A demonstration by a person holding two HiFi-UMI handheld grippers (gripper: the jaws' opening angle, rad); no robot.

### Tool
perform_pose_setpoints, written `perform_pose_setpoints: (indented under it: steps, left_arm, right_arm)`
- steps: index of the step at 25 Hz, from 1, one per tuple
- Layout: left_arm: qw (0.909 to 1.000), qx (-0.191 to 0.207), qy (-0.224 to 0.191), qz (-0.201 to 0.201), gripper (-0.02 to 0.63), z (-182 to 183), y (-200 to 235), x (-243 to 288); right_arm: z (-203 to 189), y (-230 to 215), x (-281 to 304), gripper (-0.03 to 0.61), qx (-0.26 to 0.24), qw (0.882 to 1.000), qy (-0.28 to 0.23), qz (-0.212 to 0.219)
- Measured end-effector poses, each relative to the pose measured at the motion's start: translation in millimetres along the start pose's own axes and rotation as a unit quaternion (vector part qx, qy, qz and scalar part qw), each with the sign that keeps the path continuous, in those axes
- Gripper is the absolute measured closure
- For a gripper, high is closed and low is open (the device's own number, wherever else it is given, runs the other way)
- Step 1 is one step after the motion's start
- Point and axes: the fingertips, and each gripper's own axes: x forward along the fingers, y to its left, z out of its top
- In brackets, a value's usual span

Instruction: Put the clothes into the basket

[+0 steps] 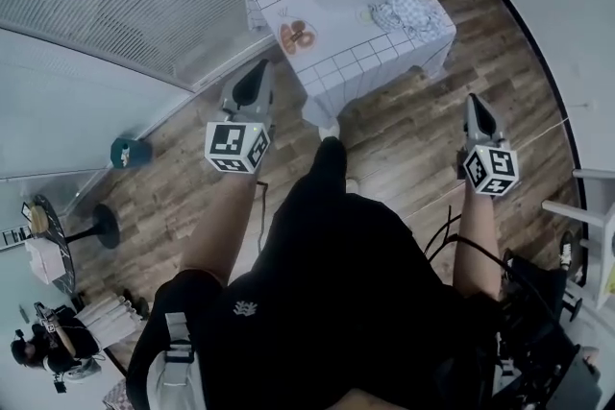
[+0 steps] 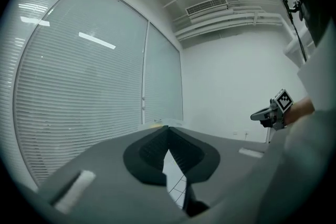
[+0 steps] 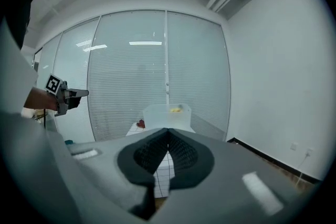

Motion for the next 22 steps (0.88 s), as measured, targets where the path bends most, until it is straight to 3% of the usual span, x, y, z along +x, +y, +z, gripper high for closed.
perform_pose_setpoints:
  steps: [12,22]
  left_arm:
    - [0.9993,-0.004,-0.005,-0.038,0.607,10,41,134]
    - [0.9985,-0.023,0.008,-0.048,0.607,-4,107,211]
  right_arm:
    - [26,-50,93,0.577,0.016,0.999,0.007,-0.037]
    - [57,-43,197,0.577,0.012,0.998,0.025,-0.049]
